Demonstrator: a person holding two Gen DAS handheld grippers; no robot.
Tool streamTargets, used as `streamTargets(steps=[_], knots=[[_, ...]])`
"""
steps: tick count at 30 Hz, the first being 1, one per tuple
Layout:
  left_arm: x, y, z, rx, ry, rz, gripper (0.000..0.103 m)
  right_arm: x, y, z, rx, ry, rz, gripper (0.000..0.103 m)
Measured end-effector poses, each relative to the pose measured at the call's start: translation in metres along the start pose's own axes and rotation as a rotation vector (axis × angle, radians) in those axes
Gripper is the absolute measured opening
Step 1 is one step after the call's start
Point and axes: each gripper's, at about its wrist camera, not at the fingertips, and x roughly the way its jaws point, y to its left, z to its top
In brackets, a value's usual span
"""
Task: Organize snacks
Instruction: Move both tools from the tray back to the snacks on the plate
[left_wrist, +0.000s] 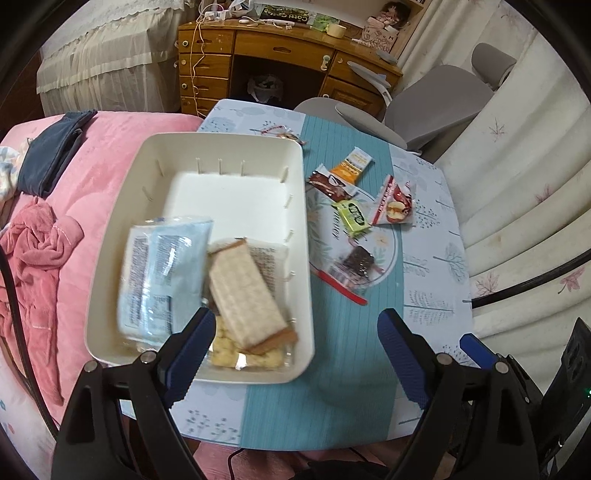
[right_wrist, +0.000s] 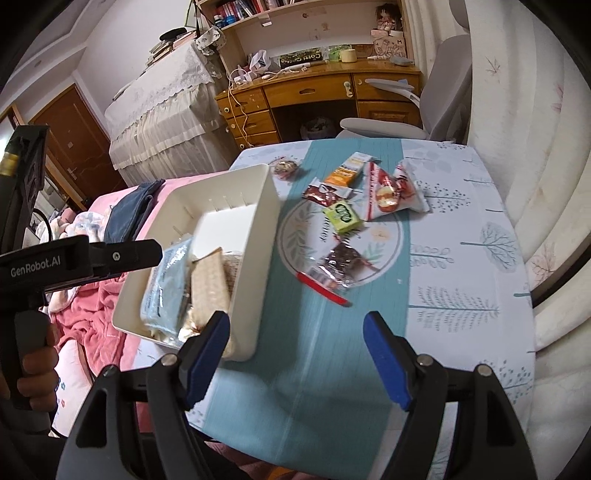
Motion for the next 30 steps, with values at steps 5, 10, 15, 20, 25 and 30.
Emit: streamTargets(steps=[5,10,15,20,25,30], knots=[[0.004,-0.025,-0.007,-0.009,-0.017,0.001,0.088,-0.003,-0.023,0.003,-0.021,0.016,0.008,0.075],[0.01,-0.051,-0.01,0.004,-0.031,-0.014,0.088,-0.005,-0.049,0.01,-0.033,0.022,0.014,0.075],[0.023,-0.077,-0.009,0.017,-0.039,-0.012,0.088,-0.003,-0.079,0.022,-0.012,0.029,0.039,0.075],[0.046,-0.101,-0.004,0.056,-0.028,0.015,0.088,0.007,-0.109,0.039,0.048,0.035,0.07,0.075],[0.073,-0.118,0.006,0.091,-0.007,0.06,0.088,0.021,-0.132,0.06,0.11,0.035,0.115,0.076],[0.106,-0.124,0.02,0.082,0.037,0.073,0.088,0.043,-0.142,0.085,0.129,0.039,0.126,0.076]])
